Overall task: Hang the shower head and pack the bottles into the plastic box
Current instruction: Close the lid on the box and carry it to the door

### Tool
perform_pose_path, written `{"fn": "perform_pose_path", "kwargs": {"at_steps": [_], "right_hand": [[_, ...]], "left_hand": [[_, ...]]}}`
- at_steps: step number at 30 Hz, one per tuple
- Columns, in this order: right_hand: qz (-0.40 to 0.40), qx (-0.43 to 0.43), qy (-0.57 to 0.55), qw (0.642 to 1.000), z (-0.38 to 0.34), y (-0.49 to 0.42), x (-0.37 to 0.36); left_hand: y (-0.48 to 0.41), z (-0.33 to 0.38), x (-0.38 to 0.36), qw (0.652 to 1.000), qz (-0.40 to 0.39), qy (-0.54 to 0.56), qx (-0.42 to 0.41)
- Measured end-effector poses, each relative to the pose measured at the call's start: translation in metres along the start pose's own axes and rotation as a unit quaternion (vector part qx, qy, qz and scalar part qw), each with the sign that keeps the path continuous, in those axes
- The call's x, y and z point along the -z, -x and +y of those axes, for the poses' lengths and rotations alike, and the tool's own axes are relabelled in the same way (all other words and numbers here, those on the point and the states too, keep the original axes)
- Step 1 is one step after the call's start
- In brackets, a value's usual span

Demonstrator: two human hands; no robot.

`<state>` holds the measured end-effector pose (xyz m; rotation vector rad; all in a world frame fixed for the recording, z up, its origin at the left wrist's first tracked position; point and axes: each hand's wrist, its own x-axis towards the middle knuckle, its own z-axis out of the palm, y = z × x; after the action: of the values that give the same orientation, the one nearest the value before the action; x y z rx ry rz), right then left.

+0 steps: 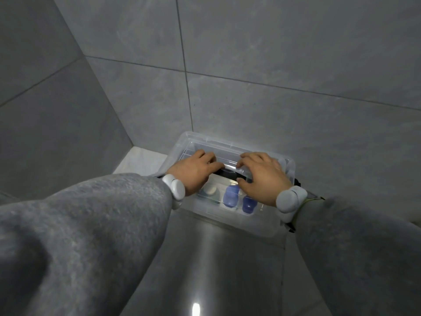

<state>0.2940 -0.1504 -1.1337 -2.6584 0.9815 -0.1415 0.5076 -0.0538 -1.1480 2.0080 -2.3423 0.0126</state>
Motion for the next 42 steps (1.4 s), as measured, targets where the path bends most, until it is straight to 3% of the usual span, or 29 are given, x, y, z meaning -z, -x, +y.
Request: {"fn": "perform_pose_path", "kwargs": {"at_steps": [6, 18, 33, 42], "right_hand": [[0.010, 0.024, -0.005, 1.000, -0.005, -0.003, -0.005], [0.018, -0.017, -0.017, 1.000, 0.005, -0.002, -0.010], [0.021, -0.045, -0.054, 0.997, 0.011, -0.004, -0.024], [0.051, -0.019, -0.027, 0.998, 0.011, -0.001, -0.030]], "left_hand": [[-0.002, 0.001, -0.003, 0.999, 0.028, 0.021, -0.014], [-0.017, 0.016, -0.009, 0.997, 0.071, 0.013, -0.022], [-0.020, 0.012, -0.030, 0.995, 0.077, 0.060, -0.022], [-0.020, 0.004, -0.021, 0.998, 0.055, 0.001, -0.020]]}}
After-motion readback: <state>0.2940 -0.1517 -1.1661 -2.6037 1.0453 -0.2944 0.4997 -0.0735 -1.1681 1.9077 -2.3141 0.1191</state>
